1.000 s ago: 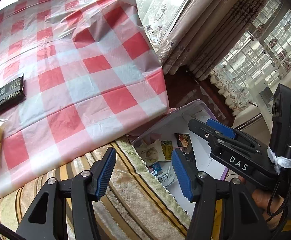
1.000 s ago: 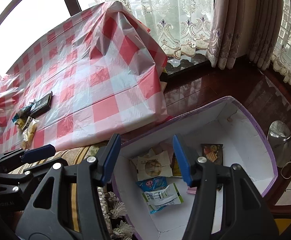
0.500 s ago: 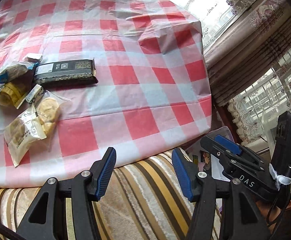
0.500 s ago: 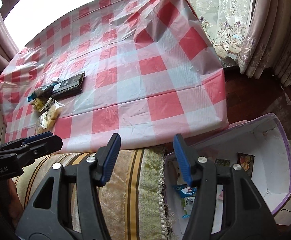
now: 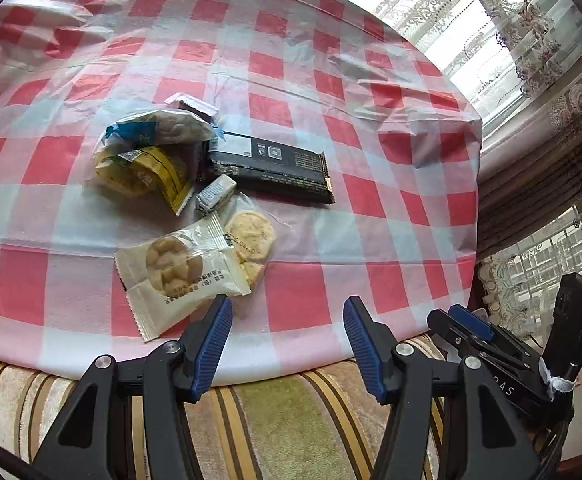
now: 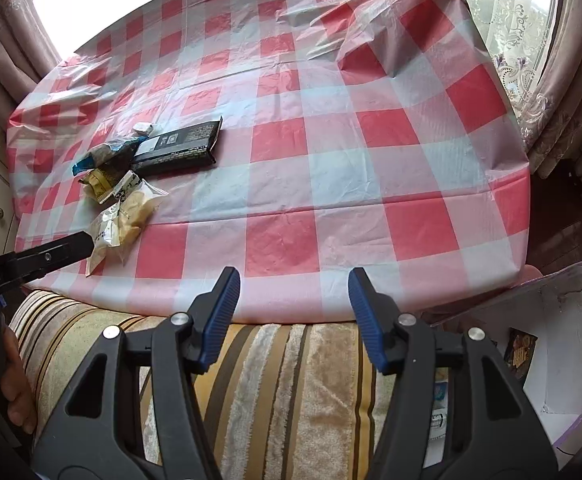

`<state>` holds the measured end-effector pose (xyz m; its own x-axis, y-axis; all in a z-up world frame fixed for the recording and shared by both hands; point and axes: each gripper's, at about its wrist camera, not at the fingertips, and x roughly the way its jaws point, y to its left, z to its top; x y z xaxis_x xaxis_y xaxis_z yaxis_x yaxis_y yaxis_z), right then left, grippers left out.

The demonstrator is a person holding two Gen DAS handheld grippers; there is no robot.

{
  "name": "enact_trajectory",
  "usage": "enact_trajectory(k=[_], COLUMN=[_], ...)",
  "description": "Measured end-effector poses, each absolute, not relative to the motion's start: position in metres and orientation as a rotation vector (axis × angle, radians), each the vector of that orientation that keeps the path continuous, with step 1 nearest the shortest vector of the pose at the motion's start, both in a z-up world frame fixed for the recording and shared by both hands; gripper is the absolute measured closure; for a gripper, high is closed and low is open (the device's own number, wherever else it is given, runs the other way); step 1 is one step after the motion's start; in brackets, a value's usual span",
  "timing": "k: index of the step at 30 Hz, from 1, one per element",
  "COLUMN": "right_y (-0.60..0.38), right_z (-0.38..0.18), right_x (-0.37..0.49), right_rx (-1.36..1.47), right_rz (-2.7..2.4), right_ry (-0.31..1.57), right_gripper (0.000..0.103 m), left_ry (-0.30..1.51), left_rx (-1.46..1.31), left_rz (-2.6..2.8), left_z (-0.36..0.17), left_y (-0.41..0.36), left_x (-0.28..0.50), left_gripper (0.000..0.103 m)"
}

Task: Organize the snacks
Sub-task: 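Move both open tools back to the remaining snacks on the table, then grasp the clear blue-edged nut bag with the left tool while the right grasps the long black bar package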

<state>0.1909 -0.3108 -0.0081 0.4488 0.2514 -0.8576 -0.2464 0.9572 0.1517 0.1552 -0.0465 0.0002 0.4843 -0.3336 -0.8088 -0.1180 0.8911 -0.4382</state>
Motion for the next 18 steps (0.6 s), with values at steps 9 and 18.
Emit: enact_trajectory(k=[9,18], right_y=[-0.286,-0.25], right_z=[-0.014,-0.01], right_x=[0.206,0.229], right_rx=[-0.042,-0.175], right_rz=[0.341,0.421], right_ry=[1.073,1.029], right_gripper=[0.034,0.024], left_ry=[1.006,0.967], left_rx=[-0.511,-0.55], left_rz=[-0.012,0.028], left_z=[0.001,0.001], left_y=[0.004,0.031], left_x=[0.167,0.182], left_gripper=[0.044,0.039])
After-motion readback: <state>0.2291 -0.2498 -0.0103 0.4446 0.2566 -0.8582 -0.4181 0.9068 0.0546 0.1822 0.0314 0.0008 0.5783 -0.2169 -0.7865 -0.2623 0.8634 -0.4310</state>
